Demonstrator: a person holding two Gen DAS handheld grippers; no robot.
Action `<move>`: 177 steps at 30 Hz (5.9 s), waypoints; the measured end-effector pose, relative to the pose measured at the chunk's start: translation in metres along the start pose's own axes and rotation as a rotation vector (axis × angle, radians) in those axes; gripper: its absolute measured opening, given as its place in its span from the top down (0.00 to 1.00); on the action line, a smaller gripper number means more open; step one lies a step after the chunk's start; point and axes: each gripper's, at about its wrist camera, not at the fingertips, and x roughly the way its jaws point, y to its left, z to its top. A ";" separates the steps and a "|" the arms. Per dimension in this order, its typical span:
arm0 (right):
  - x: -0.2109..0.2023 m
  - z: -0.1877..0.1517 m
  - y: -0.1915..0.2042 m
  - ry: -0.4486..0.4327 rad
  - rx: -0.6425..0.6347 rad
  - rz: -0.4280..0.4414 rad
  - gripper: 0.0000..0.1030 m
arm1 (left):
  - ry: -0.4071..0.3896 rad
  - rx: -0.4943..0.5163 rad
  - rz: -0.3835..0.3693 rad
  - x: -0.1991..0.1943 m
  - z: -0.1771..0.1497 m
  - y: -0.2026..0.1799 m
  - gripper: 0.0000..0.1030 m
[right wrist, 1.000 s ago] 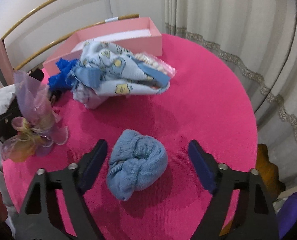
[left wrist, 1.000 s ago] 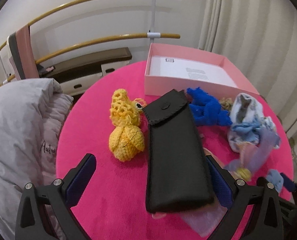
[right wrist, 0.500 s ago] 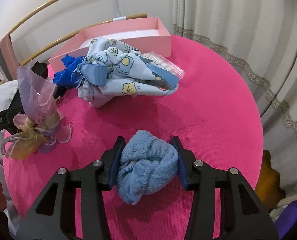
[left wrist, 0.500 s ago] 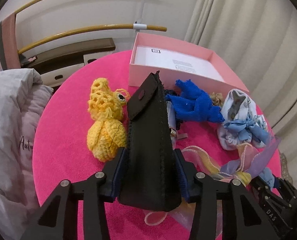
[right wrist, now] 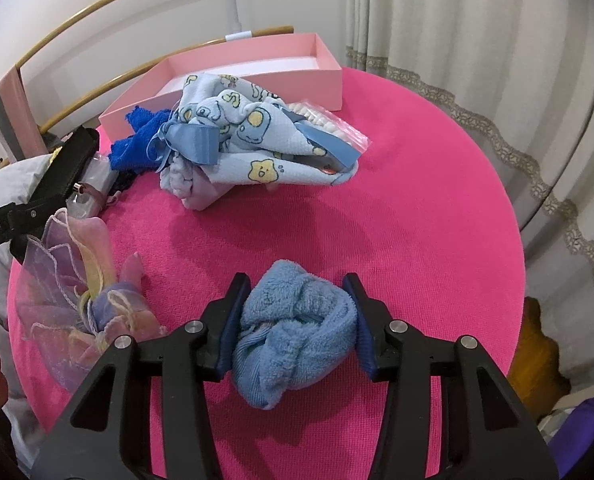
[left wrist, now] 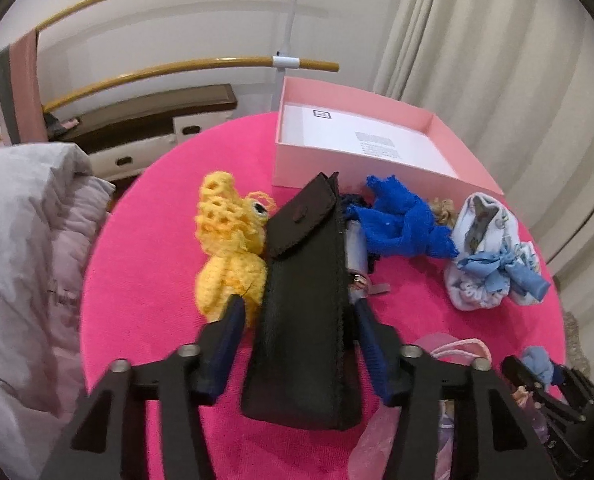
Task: Organize soft objects
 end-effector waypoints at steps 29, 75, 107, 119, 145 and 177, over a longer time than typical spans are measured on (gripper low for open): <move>-0.053 0.046 0.013 -0.132 -0.055 0.051 0.62 | -0.140 0.093 -0.017 -0.081 0.005 -0.018 0.91; 0.125 0.304 0.027 0.016 -0.045 0.210 0.61 | -0.028 0.131 0.080 0.150 0.293 -0.091 0.90; 0.055 0.286 0.013 -0.084 0.061 0.205 0.00 | -0.187 0.140 0.197 0.144 0.389 -0.087 0.00; -0.069 0.213 0.023 -0.282 0.045 0.178 0.00 | -0.351 0.132 0.172 0.074 0.343 -0.090 0.00; -0.195 0.076 0.039 -0.480 0.037 0.053 0.00 | -0.533 0.147 0.171 -0.089 0.088 -0.067 0.00; -0.161 0.042 0.053 -0.352 -0.019 0.066 0.00 | -0.382 0.124 0.182 -0.092 0.045 -0.036 0.00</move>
